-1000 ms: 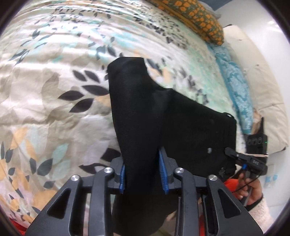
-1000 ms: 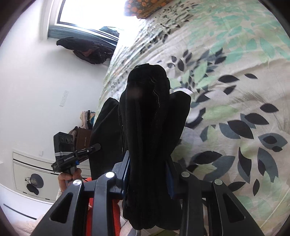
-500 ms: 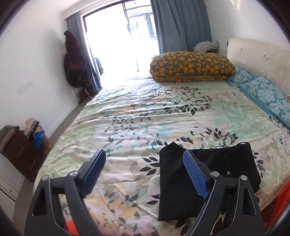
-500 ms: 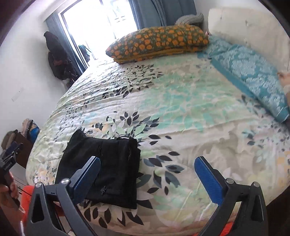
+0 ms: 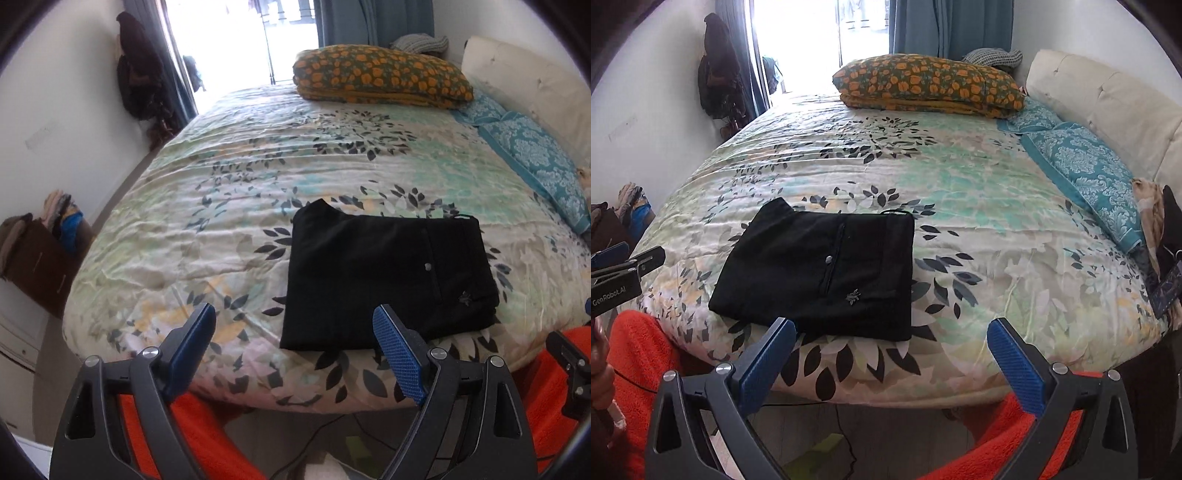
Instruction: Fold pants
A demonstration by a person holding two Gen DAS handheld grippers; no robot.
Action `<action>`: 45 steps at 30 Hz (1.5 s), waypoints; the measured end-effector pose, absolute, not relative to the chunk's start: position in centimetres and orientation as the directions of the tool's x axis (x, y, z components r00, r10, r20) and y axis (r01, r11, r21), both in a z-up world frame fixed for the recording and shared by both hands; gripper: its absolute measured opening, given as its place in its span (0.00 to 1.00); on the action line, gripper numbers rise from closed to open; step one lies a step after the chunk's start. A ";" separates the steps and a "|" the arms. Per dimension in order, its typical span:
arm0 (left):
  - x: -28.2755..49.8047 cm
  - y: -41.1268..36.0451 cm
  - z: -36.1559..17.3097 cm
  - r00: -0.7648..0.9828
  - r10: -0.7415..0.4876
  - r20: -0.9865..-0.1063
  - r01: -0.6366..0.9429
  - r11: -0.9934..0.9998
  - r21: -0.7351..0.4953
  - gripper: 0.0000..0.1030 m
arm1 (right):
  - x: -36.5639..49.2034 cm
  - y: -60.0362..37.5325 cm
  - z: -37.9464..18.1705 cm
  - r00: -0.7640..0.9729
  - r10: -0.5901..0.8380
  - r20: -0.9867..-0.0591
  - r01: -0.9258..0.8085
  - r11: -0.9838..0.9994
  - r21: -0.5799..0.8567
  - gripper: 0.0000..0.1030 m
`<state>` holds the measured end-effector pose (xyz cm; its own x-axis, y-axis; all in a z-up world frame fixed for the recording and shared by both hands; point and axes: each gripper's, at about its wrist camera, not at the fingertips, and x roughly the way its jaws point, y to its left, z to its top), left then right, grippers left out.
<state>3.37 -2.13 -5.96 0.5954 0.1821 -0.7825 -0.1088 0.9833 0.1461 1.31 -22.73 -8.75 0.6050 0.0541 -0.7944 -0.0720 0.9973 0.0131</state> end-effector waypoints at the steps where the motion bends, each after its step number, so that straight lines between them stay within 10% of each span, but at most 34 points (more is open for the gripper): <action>1: 3.2 -2.3 -6.1 0.584 0.182 -0.791 -0.106 0.983 0.148 0.86 | 1.0 -22.1 -8.9 0.595 0.059 -0.802 -0.090 0.996 0.007 1.00; 45: 2.3 -4.3 -7.0 0.517 0.126 -0.847 -0.028 0.991 0.130 0.86 | 0.9 -19.5 -7.3 0.571 0.088 -0.816 -0.094 0.995 0.042 1.00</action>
<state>2.29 -4.26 -7.02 0.5171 0.1258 -0.8466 -0.0277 0.9911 0.1303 0.90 -19.50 -7.31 0.5712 0.0885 -0.8160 -0.0936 0.9947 0.0423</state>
